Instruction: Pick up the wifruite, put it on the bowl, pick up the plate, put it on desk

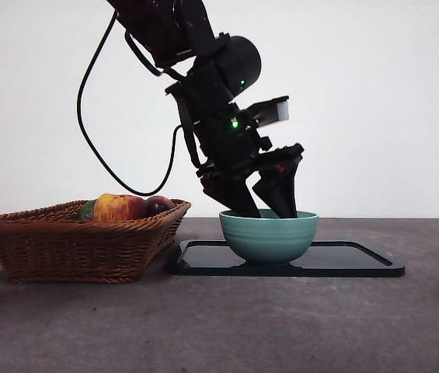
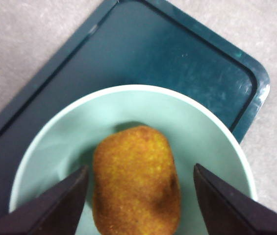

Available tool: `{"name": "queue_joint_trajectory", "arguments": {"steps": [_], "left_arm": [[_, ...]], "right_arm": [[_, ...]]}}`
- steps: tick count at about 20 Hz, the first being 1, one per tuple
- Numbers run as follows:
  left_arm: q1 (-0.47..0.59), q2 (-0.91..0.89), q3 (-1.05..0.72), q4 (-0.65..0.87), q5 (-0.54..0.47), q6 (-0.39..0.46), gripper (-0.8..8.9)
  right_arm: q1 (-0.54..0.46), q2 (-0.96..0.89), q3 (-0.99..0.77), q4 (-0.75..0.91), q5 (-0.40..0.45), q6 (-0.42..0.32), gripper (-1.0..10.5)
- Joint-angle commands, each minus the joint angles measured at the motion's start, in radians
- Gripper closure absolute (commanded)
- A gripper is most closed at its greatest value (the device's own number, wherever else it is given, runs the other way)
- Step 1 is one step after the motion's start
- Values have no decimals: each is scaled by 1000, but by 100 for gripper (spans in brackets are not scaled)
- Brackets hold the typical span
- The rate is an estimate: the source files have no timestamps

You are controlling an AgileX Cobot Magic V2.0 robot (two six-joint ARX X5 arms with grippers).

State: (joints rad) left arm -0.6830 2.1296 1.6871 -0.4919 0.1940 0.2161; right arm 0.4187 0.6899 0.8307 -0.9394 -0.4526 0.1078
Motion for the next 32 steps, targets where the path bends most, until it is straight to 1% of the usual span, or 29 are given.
{"name": "queue_joint_trajectory", "arguments": {"steps": [1, 5, 8, 9, 12, 16, 20, 22, 25, 29, 31, 32], "left_arm": [[-11, 42, 26, -5, -3, 11, 469], [-11, 43, 26, -5, -9, 11, 481], [-12, 43, 26, -9, -22, 11, 597], [-12, 43, 26, -9, -22, 10, 606], [-12, 42, 30, -13, -22, 3, 606], [-12, 36, 87, -65, -21, -1, 606], [-9, 10, 175, -109, -17, -55, 605], [-8, -28, 196, -117, -17, -83, 605], [3, -130, 203, -128, -17, -145, 605], [30, -298, 203, -208, -17, -185, 605], [54, -380, 203, -251, -17, -230, 604], [67, -416, 203, -271, -17, -240, 604]], "right_arm": [[6, -2, 8, 3, -5, -11, 768], [6, -7, 8, 3, -5, -11, 769], [6, -8, 8, 3, -5, -11, 768], [6, -8, 8, 3, -5, -11, 769], [6, -8, 8, 3, -5, -11, 769], [6, -8, 8, 3, -4, -11, 769], [6, -8, 8, 3, -4, -11, 769], [6, -8, 8, 4, -3, -11, 768], [6, -8, 8, 5, -3, -11, 769], [6, -8, 8, 7, -3, -12, 769], [6, -8, 8, 16, -3, -13, 769], [6, -8, 8, 22, -3, -13, 769]]}}
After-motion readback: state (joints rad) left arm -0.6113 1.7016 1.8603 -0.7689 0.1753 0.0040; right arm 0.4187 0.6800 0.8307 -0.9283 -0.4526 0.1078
